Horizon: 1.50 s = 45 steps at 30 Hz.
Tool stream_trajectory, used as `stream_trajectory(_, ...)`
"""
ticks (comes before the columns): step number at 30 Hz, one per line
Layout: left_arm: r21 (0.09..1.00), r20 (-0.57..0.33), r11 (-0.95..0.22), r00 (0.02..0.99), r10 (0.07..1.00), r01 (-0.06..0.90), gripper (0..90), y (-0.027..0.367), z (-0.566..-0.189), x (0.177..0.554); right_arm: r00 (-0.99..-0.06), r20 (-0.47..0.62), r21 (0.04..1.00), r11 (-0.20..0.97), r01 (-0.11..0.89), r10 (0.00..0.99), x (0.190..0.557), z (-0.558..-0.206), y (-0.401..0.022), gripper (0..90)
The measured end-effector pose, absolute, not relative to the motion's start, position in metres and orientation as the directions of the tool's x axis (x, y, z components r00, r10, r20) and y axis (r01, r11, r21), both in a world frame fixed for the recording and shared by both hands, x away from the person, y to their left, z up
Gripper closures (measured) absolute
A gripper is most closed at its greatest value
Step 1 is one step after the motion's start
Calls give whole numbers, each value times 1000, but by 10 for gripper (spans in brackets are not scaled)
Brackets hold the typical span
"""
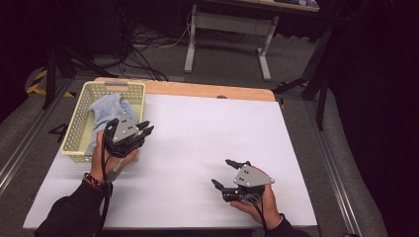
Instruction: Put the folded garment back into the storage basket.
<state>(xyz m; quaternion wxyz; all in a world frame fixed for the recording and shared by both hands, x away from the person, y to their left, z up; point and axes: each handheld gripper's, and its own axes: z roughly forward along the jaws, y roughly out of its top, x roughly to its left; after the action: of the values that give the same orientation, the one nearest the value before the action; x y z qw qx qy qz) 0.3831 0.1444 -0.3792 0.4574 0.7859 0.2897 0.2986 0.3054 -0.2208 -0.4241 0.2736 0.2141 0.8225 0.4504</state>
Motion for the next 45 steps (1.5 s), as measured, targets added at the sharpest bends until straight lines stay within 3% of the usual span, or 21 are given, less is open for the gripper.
stream_trajectory(5,902,199,-398,658,726,167,661,141,-382,377,-721,-244,880,460,117,649,307,-421,-227,255)
stream_trajectory(14,916,210,-383,665,717,123,412,135,-384,366,-719,-248,876,467,120,649,308,-421,-227,244)
stream_trajectory(25,925,219,-374,712,667,67,184,129,-384,349,-710,-259,870,477,123,655,309,-423,-226,227)
stream_trajectory(38,929,227,-368,739,634,30,91,129,-386,326,-679,-270,866,480,138,682,308,-423,-227,187)
stream_trajectory(45,923,239,-383,751,616,21,85,133,-394,316,-660,-267,871,469,147,702,305,-423,-230,169)
